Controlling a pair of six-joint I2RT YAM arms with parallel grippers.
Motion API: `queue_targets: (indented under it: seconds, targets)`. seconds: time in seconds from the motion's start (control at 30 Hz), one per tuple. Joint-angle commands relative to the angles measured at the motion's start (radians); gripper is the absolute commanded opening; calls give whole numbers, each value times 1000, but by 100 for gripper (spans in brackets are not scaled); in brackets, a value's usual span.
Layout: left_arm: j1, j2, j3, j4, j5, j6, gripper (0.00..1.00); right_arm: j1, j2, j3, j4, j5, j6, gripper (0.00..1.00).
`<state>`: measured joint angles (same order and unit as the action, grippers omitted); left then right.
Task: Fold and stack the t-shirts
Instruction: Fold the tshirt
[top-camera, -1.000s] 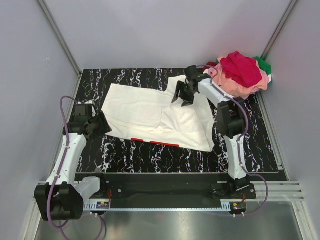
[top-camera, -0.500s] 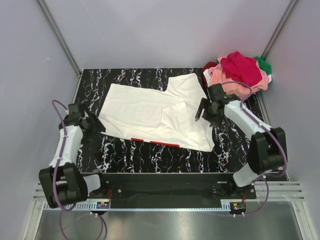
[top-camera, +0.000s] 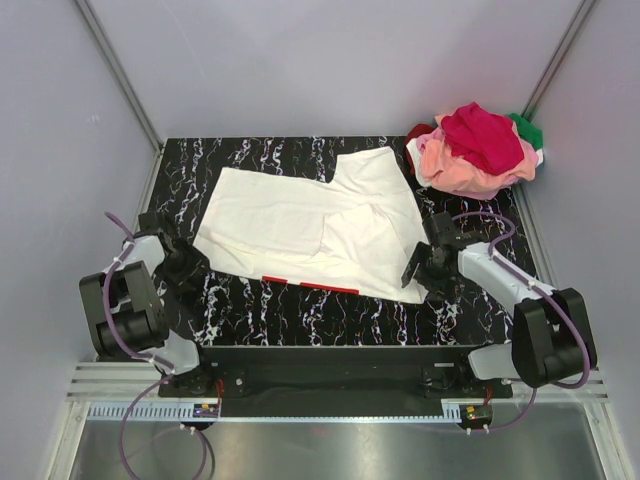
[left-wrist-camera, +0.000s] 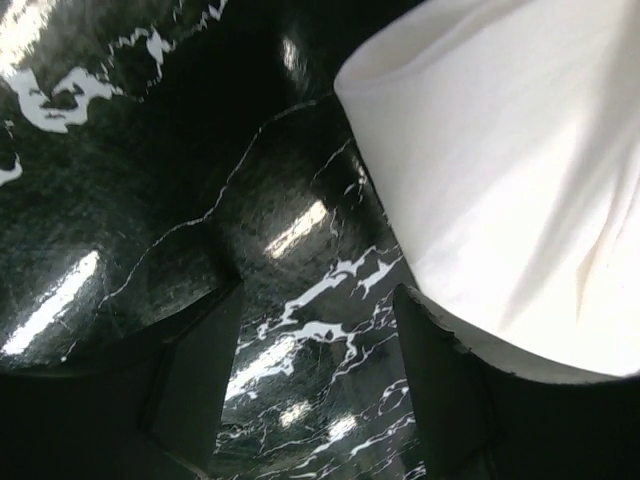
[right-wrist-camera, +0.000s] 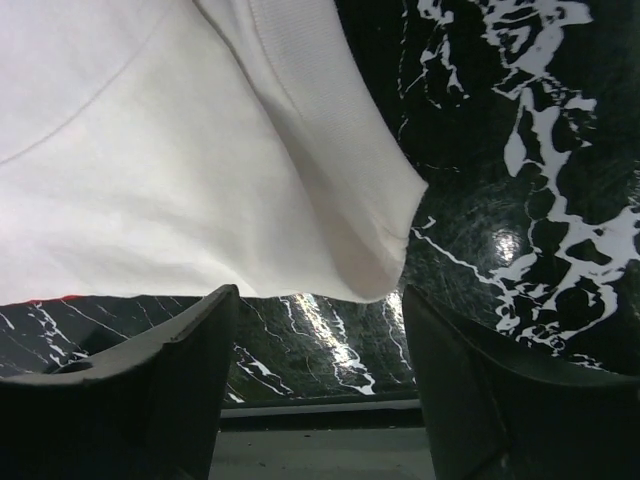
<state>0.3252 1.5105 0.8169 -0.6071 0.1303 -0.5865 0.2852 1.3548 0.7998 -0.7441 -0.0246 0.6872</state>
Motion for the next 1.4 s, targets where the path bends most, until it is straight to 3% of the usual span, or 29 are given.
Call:
queue_targets:
  seconds: [0.0, 0.1, 0.13, 0.17, 0.23, 0.27, 0.3, 0.37, 0.57, 0.63, 0.67, 0.73, 0.83, 0.93, 1.17, 1.23, 1.3, 1.33, 1.37]
  targets:
    - [5, 33, 45, 73, -43, -52, 66, 0, 30, -37, 95, -56, 17, 73]
    - [3, 88, 76, 83, -44, -49, 51, -1, 72, -53, 127, -75, 12, 57]
    - [5, 115, 97, 84, -41, -46, 46, 0, 75, -51, 129, -71, 9, 45]
    - [5, 125, 108, 84, -38, -42, 32, 0, 75, -48, 133, -66, 6, 37]
    - [6, 140, 132, 89, -43, -41, 19, 0, 93, -45, 141, -66, -3, 28]
    - [6, 145, 142, 86, -50, -33, 5, -1, 99, -37, 143, -64, -8, 20]
    - [5, 143, 149, 75, -58, -30, 1, -1, 102, -34, 144, -61, -11, 17]
    - [5, 134, 157, 69, -73, -22, 0, -11, 110, -14, 137, -51, -24, 8]
    - [8, 2, 107, 32, -103, -27, 0, -70, 119, 48, 95, -15, -75, 1]
    - [8, -24, 99, 50, -97, -24, 38, -78, 116, 61, 91, -18, -83, 1]
    - [8, -26, 94, 56, -86, -19, 52, -80, 116, 70, 86, -20, -89, 1]
    - [8, -22, 81, 78, -75, -22, 71, -80, 118, 75, 86, -26, -91, 1]
    - [3, -1, 67, 110, -60, -42, 72, -80, 119, 67, 94, -44, -84, 1]
    - [-5, 45, 68, 135, -75, -55, 70, -80, 127, 65, 101, -52, -83, 0]
    - [-15, 148, 120, 188, -87, -92, 50, -90, 139, 70, 103, -41, -109, 0]
    - [-20, 171, 139, 201, -83, -92, 35, -98, 142, 70, 101, -41, -118, 0]
    - [-20, 175, 154, 210, -77, -88, 7, -106, 138, 70, 100, -40, -124, 0]
    - [-20, 172, 160, 199, -83, -88, 0, -110, 135, 68, 95, -40, -127, 0]
    - [-18, 163, 162, 187, -102, -88, 0, -122, 133, 67, 92, -40, -129, 0]
